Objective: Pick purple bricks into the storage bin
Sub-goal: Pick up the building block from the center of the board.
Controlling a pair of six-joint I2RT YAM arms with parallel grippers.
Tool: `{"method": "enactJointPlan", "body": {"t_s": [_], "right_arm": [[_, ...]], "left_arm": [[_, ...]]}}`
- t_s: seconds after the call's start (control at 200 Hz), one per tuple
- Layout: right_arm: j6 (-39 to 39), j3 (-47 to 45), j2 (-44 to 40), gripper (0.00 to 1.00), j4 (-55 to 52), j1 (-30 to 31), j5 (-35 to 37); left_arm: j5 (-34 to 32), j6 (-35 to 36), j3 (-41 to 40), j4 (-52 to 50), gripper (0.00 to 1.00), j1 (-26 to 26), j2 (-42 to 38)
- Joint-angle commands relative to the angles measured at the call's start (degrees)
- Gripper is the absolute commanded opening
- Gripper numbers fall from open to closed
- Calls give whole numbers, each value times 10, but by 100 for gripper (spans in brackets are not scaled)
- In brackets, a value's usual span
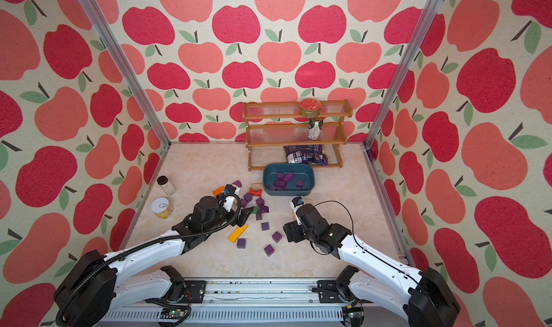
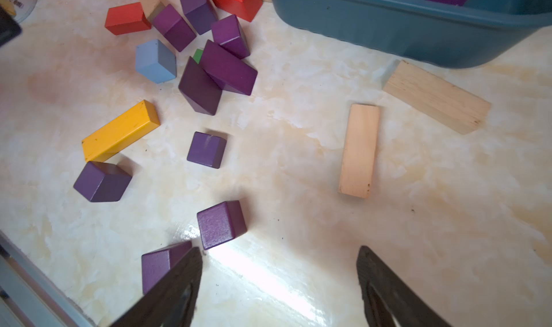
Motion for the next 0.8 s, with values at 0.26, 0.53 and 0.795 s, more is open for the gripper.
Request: {"method": "enactJointPlan", "body": {"t_s": [0.26, 0.53, 0.795], "right_arm": [[-30, 8, 60, 72, 37, 76, 3], [-43, 13, 118, 71, 88, 79, -12], [-56, 32, 175, 70, 96, 79, -41]], "left_arm": [[7, 10, -1, 21, 99, -1, 25], [4, 12, 3, 19, 99, -2, 35], [3, 15, 3, 11, 99, -1, 24]]}}
